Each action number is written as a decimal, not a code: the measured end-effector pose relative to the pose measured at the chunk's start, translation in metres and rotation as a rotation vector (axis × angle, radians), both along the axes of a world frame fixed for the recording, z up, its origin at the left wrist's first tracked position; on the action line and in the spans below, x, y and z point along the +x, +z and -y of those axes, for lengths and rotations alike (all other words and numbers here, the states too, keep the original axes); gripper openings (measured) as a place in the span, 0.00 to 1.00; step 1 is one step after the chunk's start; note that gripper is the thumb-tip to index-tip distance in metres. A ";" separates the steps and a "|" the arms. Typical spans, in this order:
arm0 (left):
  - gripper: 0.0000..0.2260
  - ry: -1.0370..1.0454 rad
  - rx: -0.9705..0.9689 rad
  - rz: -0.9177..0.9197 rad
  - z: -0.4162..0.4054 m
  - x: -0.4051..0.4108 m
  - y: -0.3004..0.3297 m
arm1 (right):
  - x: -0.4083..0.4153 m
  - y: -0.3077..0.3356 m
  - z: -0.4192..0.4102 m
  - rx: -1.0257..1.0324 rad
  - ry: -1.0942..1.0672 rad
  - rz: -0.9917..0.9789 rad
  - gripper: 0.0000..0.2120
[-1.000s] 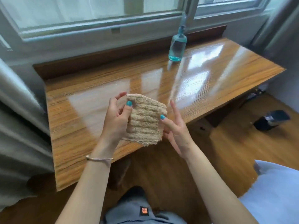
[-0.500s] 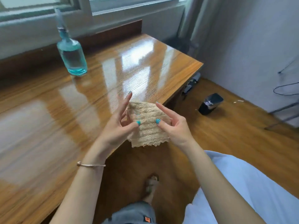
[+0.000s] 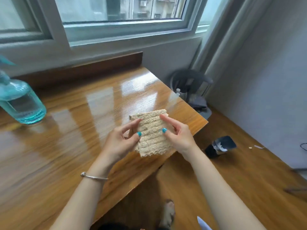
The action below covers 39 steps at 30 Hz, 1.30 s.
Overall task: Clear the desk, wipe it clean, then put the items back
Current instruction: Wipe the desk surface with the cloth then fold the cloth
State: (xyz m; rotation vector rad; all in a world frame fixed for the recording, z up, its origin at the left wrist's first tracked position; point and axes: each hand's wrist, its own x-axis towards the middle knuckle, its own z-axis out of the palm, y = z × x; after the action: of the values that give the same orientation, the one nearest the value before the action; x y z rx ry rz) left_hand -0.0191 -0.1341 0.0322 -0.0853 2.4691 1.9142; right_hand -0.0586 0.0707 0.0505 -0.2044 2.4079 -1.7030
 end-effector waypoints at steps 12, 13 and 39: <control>0.29 0.362 -0.126 0.012 -0.053 -0.215 -0.014 | -0.268 -0.009 -0.027 0.002 0.311 0.055 0.27; 0.29 0.385 -0.130 0.024 -0.055 -0.229 -0.012 | -0.288 -0.010 -0.025 0.007 0.343 0.074 0.27; 0.26 0.783 -0.914 0.152 0.016 -0.307 -0.036 | -0.425 -0.045 0.059 0.920 0.667 -0.460 0.26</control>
State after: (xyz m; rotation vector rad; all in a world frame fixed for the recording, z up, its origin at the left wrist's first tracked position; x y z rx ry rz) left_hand -0.3257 -0.1499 -0.0039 -1.2767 3.1962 0.5842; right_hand -0.4837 0.0121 0.0051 -1.1572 2.6733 -0.2208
